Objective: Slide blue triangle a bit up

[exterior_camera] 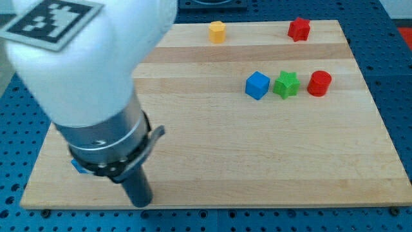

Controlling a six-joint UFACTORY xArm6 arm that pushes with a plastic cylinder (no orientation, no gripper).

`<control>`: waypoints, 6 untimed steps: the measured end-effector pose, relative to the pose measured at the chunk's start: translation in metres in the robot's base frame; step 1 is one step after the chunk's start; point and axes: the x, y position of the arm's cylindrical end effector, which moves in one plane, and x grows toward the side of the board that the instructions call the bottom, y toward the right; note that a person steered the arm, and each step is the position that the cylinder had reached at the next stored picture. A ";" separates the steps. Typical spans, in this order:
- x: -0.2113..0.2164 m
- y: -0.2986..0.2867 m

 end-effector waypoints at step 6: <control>-0.069 -0.101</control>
